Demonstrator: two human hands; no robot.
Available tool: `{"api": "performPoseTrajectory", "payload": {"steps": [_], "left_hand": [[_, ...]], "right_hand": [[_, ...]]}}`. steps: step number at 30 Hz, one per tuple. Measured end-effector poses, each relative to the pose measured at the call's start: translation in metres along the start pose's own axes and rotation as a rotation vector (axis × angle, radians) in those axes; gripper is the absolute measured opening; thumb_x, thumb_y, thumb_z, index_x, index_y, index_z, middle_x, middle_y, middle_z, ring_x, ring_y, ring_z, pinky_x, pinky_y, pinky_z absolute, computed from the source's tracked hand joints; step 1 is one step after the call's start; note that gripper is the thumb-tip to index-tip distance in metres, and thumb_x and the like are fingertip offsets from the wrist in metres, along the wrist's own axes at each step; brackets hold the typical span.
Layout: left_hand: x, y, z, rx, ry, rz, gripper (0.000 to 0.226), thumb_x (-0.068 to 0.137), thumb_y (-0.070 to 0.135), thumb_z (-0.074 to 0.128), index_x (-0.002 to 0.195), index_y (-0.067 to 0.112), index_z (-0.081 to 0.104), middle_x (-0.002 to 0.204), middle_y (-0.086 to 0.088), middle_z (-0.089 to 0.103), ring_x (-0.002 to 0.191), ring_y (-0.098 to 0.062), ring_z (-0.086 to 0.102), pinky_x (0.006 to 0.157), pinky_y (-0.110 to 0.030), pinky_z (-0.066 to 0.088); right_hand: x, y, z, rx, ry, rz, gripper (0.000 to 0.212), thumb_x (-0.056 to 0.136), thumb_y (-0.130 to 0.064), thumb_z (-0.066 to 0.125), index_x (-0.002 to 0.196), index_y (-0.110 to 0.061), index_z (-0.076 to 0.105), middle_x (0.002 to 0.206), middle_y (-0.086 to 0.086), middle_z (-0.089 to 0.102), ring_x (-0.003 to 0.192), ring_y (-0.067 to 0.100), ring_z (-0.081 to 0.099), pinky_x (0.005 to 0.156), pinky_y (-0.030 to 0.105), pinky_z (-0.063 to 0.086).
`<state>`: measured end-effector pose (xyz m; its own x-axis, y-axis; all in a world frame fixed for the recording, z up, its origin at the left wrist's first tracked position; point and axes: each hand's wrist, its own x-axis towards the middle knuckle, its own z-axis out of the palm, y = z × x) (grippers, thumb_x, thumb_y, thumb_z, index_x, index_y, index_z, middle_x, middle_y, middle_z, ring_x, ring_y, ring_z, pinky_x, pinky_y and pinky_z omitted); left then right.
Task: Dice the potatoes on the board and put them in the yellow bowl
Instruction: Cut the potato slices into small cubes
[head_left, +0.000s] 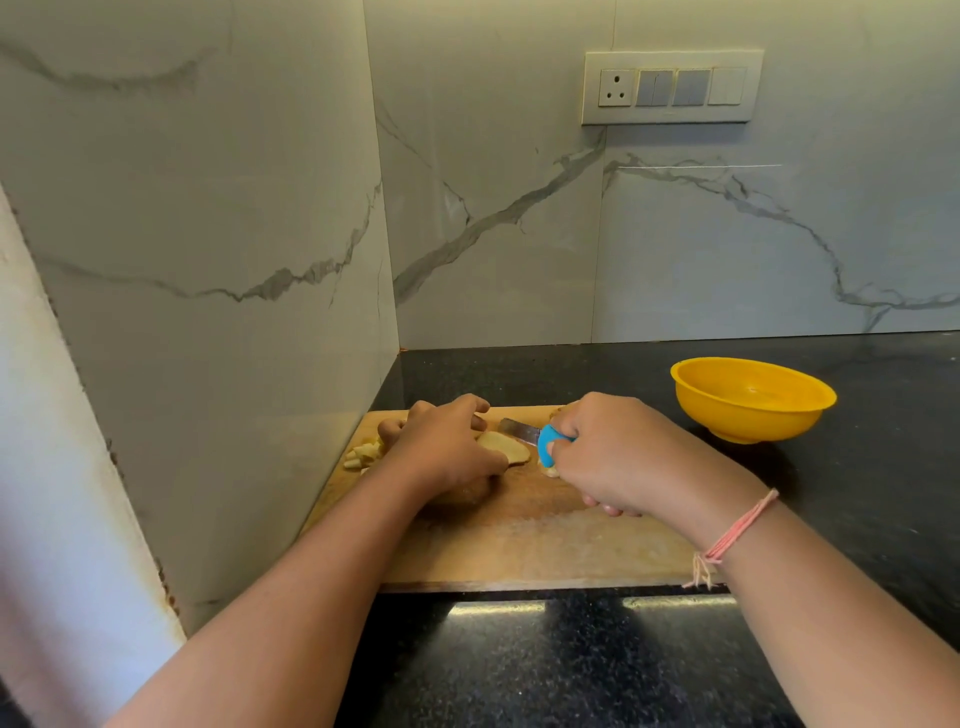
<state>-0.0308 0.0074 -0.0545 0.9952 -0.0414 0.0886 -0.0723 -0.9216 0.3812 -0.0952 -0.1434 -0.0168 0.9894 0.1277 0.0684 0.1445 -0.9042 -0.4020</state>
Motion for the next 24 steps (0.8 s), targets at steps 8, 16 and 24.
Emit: {"api": "performPoseTrajectory", "payload": {"steps": [8, 16, 24], "left_hand": [[0.004, -0.002, 0.001, -0.022, 0.013, 0.004, 0.060, 0.085, 0.040, 0.063, 0.139, 0.034, 0.037, 0.136, 0.013, 0.053, 0.135, -0.020, 0.033, 0.106, -0.045, 0.028], [0.001, 0.000, 0.002, -0.008, 0.010, -0.011, 0.055, 0.087, 0.041, 0.061, 0.137, 0.035, 0.039, 0.136, 0.014, 0.053, 0.135, -0.019, 0.034, 0.103, -0.042, 0.027], [-0.003, 0.002, 0.001, 0.014, 0.005, -0.024, 0.051, 0.088, 0.041, 0.059, 0.135, 0.037, 0.040, 0.135, 0.015, 0.052, 0.133, -0.019, 0.032, 0.095, -0.041, 0.025]], "right_hand": [[0.000, -0.006, -0.001, -0.046, -0.010, -0.002, 0.035, 0.096, -0.019, 0.047, 0.131, -0.016, 0.050, 0.074, -0.001, 0.049, 0.058, 0.010, 0.048, 0.051, 0.020, 0.042], [-0.024, -0.005, -0.014, -0.199, -0.075, -0.056, 0.029, 0.097, -0.019, 0.046, 0.125, -0.017, 0.052, 0.064, -0.002, 0.048, 0.047, 0.006, 0.044, 0.037, 0.015, 0.033], [-0.060, 0.004, -0.025, -0.241, -0.091, -0.066, 0.033, 0.097, -0.029, 0.048, 0.129, -0.024, 0.049, 0.080, -0.009, 0.050, 0.059, 0.004, 0.044, 0.043, 0.013, 0.029]]}}
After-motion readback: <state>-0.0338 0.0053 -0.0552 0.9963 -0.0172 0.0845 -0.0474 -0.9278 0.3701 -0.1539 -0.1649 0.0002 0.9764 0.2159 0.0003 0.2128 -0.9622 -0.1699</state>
